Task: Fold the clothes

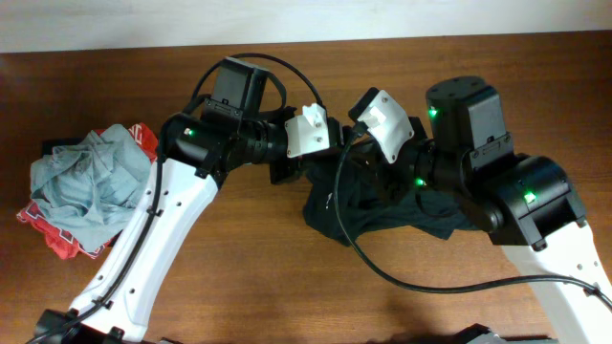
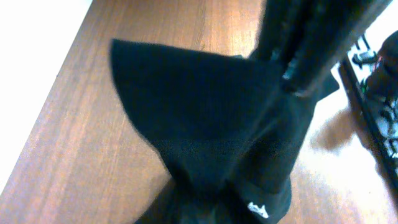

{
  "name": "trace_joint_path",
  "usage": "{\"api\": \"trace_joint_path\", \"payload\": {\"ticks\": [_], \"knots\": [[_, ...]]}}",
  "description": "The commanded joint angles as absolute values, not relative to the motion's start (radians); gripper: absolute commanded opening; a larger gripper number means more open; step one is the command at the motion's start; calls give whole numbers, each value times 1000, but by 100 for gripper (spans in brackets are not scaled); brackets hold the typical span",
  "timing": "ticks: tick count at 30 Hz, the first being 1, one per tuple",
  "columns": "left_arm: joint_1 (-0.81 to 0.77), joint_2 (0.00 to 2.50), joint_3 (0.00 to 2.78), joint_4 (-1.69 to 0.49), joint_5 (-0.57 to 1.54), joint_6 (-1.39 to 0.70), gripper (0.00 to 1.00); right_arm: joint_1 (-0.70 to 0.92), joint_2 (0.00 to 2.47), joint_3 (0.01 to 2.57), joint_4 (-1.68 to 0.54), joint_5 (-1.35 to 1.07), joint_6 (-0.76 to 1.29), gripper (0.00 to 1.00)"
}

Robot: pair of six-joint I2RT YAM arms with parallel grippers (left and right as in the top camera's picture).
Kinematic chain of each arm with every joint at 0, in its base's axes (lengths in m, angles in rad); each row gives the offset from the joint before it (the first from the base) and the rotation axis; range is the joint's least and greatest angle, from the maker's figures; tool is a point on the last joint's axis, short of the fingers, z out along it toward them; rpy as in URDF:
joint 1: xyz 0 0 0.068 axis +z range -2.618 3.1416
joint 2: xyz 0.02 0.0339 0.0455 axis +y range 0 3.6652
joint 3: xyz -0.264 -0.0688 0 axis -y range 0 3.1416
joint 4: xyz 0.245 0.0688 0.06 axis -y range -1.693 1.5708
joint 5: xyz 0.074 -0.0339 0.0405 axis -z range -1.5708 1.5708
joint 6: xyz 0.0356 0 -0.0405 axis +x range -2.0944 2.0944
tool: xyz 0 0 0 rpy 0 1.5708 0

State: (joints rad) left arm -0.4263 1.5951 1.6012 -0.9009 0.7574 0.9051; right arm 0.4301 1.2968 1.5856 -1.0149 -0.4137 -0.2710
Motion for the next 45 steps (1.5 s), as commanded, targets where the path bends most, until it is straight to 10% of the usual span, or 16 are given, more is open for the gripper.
{"api": "trace_joint_path", "payload": {"ticks": [1,30,45], "knots": [[-430,1597,1621,-905,793,922,2,439,1274,1590,-1011,-438,-283,4],[-324,1457,1621,-798,288,531,0,436,1316,1589,-1064,174,69,16],[-324,1406,1621,-805,209,483,0,154,1691,1589,-1140,-80,271,55]]}}
